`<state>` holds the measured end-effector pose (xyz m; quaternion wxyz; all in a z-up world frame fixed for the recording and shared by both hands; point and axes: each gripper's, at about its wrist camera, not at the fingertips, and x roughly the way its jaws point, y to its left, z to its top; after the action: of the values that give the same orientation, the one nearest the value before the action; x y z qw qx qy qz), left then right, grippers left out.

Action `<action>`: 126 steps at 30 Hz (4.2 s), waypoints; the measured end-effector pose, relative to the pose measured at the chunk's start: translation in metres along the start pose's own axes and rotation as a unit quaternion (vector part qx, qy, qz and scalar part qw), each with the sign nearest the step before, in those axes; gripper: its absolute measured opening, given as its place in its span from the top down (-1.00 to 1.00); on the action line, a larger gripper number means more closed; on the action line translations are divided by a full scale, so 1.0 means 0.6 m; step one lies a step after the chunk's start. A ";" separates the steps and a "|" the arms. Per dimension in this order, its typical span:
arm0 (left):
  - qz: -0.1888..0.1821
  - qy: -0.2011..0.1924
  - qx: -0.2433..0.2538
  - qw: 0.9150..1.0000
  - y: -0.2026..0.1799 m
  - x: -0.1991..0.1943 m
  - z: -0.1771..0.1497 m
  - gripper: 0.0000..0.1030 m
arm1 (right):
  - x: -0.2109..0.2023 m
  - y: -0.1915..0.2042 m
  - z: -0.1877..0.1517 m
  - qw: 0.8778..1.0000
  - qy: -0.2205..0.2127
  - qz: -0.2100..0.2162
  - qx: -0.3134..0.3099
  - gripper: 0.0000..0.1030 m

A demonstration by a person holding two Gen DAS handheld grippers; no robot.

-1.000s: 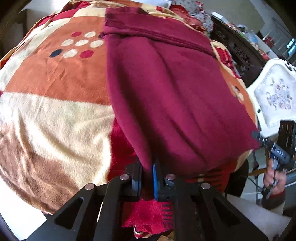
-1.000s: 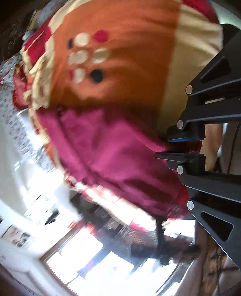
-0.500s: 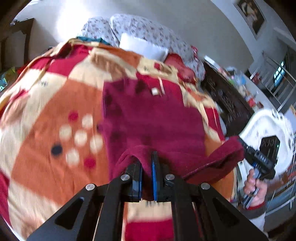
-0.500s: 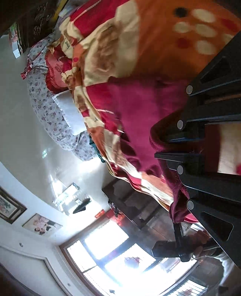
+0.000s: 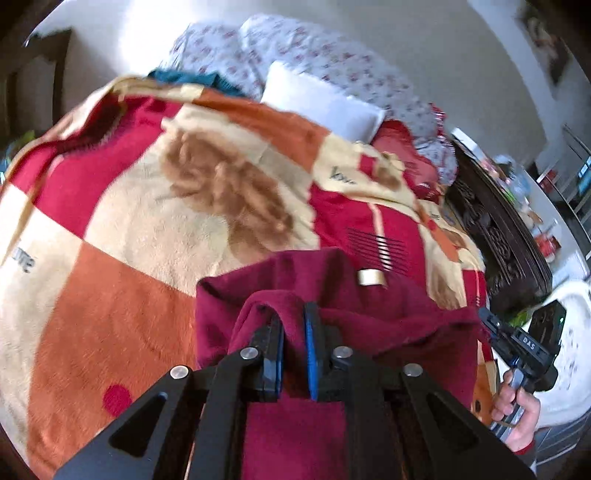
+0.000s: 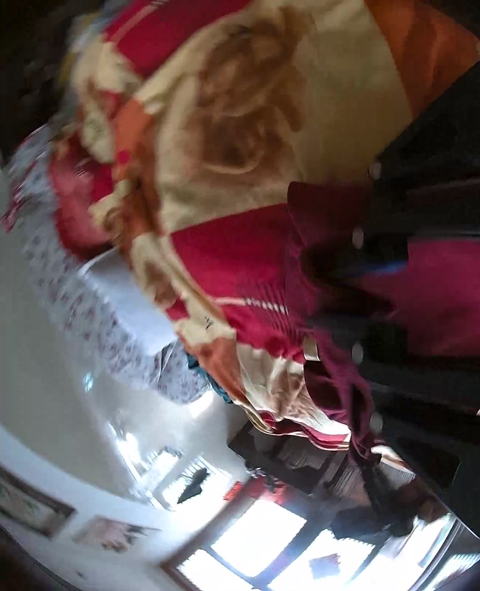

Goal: Fold small clothes

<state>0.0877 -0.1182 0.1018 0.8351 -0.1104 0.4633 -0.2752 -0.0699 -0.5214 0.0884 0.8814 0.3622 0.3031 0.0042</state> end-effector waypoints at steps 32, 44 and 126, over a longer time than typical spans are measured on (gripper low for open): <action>0.092 0.001 -0.006 0.996 0.046 0.060 -0.020 -0.38 | 0.036 0.063 -0.046 0.983 0.029 -0.129 -0.125 -0.18; 0.056 0.027 0.040 0.997 0.034 -0.040 -0.198 -0.45 | -0.079 0.021 -0.212 0.970 0.074 -0.167 -0.157 -0.37; -0.078 -0.027 -0.033 0.996 0.116 -0.001 -0.215 -0.70 | 0.422 0.487 -0.289 0.853 0.144 -0.226 -0.447 -0.39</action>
<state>0.0048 -0.0514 0.0012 0.8190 -0.1807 0.4395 -0.3216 0.1060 -0.1382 0.0451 0.8713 -0.1544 0.4657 -0.0077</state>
